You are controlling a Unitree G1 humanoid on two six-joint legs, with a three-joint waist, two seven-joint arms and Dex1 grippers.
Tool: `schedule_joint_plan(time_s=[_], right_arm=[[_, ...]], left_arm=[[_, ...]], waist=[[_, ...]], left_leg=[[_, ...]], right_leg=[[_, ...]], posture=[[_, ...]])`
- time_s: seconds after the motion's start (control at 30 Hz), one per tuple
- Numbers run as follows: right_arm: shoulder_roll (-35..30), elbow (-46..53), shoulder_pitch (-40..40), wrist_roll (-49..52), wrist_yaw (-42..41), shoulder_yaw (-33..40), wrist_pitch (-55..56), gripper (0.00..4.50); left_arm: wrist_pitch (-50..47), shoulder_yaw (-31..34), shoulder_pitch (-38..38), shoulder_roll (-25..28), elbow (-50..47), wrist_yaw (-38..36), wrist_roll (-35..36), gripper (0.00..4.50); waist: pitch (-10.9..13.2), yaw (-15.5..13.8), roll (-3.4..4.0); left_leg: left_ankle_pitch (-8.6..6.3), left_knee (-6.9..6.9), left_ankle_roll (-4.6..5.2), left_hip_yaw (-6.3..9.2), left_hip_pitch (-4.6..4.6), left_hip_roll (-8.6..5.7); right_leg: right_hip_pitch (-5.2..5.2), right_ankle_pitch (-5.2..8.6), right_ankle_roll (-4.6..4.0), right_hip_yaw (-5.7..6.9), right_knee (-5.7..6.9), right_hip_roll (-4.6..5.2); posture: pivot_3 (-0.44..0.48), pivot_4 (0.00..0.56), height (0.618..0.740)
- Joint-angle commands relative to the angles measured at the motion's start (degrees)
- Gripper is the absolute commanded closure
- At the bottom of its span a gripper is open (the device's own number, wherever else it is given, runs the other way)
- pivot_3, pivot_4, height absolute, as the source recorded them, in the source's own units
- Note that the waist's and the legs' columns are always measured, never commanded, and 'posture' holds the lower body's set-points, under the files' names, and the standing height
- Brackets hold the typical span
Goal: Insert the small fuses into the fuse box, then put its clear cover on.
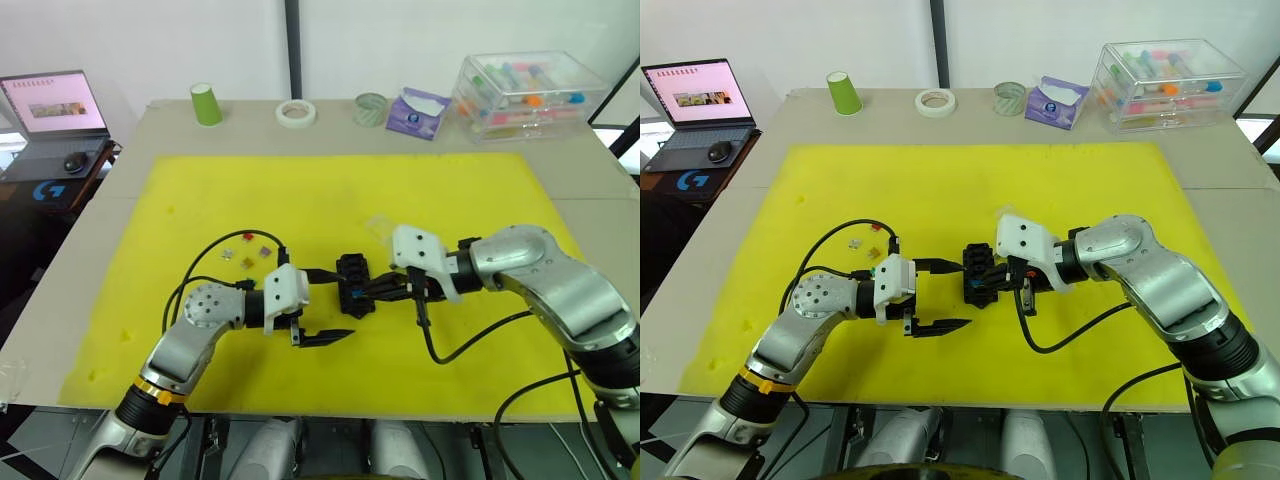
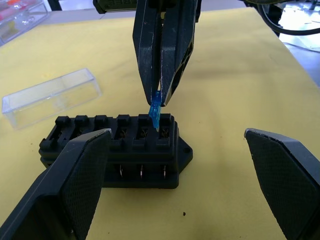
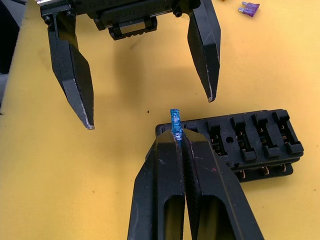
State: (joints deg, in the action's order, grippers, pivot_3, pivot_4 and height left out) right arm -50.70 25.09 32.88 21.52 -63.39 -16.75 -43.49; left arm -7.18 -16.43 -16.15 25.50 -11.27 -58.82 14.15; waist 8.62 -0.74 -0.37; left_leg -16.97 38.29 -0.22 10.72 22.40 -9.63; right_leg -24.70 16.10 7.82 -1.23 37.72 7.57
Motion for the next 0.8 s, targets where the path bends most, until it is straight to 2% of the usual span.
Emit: schedule_joint_plan(time_s=[0.03,0.8], right_arm=[[-0.51,0.93,0.02,-1.20,-0.25,0.32,1.88,4.50],[-0.26,1.07,-0.94,-2.24,-0.93,0.44,1.42,4.50]], left_arm=[[0.49,-0.20,-0.66,-0.27,-0.60,0.43,-0.21,0.04],[0.89,-0.54,-0.75,-0.08,0.56,0.07,-0.31,0.04]], waist=[[0.00,0.00,0.00],[0.00,0.00,0.00]], left_leg=[[0.00,0.00,0.00,0.00,0.00,0.00],[0.00,0.00,0.00,0.00,0.00,0.00]], right_leg=[[0.00,0.00,0.00,0.00,0.00,0.00],[0.00,0.00,0.00,0.00,0.00,0.00]], posture=[[0.000,0.150,0.740],[0.000,0.150,0.740]])
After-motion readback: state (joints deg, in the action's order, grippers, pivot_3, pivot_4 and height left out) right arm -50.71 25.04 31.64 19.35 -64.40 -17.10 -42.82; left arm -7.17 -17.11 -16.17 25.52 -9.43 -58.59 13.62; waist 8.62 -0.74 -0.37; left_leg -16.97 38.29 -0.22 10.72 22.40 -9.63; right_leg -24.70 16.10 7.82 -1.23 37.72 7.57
